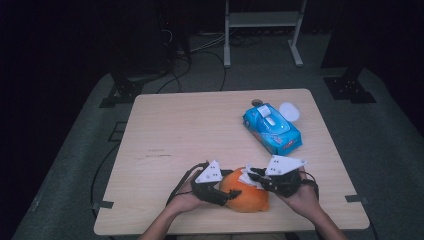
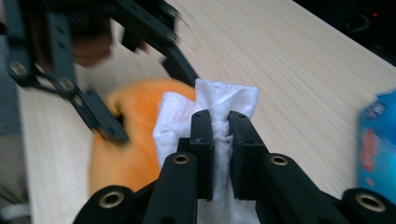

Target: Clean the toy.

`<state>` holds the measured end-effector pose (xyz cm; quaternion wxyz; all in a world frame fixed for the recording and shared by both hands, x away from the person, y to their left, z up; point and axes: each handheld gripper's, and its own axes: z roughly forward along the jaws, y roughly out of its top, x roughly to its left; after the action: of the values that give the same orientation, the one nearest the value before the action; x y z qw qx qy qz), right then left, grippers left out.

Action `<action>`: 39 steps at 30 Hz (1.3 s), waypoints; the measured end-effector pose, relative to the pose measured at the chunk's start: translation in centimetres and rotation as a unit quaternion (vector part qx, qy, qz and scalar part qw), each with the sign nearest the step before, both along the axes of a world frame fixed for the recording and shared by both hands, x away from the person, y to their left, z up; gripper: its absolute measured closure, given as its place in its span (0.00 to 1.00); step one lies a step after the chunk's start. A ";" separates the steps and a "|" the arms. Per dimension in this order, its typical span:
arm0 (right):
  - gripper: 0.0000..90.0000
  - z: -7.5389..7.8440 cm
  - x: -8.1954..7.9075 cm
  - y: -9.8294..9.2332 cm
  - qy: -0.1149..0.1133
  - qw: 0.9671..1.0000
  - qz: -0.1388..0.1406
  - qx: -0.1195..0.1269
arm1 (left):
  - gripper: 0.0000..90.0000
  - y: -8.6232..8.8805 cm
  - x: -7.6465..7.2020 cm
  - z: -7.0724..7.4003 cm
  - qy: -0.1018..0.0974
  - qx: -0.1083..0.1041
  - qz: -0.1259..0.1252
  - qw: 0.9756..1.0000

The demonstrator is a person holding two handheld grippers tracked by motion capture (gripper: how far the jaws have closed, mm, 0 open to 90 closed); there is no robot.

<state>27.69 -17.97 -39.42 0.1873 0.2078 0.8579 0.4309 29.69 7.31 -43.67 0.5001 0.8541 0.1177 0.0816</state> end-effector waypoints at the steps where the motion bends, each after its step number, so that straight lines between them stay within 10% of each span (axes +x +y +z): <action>1: 0.89 -0.1 0.2 -0.5 0.001 1.000 -0.007 0.001 | 0.36 0.2 0.1 -0.1 0.003 -0.001 0.000 1.000; 7: 0.89 -0.3 0.0 -0.3 0.006 1.000 -0.006 0.012 | 0.19 -0.3 0.2 0.7 -0.005 -0.035 -0.006 0.999; 15: 0.89 -0.4 0.1 0.4 0.011 1.000 0.014 0.016 | 0.36 0.2 0.4 0.0 -0.004 -0.016 -0.003 1.000; 26: 0.89 -0.3 -0.7 1.2 0.003 1.000 0.024 0.008 | 0.36 0.4 0.5 0.0 0.000 -0.008 0.002 1.000; 32: 0.89 -0.5 0.0 -1.2 0.017 1.000 -0.006 0.021 | 0.38 1.8 1.7 -0.5 0.027 -0.021 0.027 0.999; 39: 0.89 -0.7 0.0 -0.3 0.018 0.999 0.001 0.028 | 0.35 1.4 1.2 0.0 0.004 -0.017 0.032 0.999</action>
<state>27.73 -18.30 -40.09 0.1654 0.2200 0.8489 0.4512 30.90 8.67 -43.68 0.5110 0.8417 0.1484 0.0917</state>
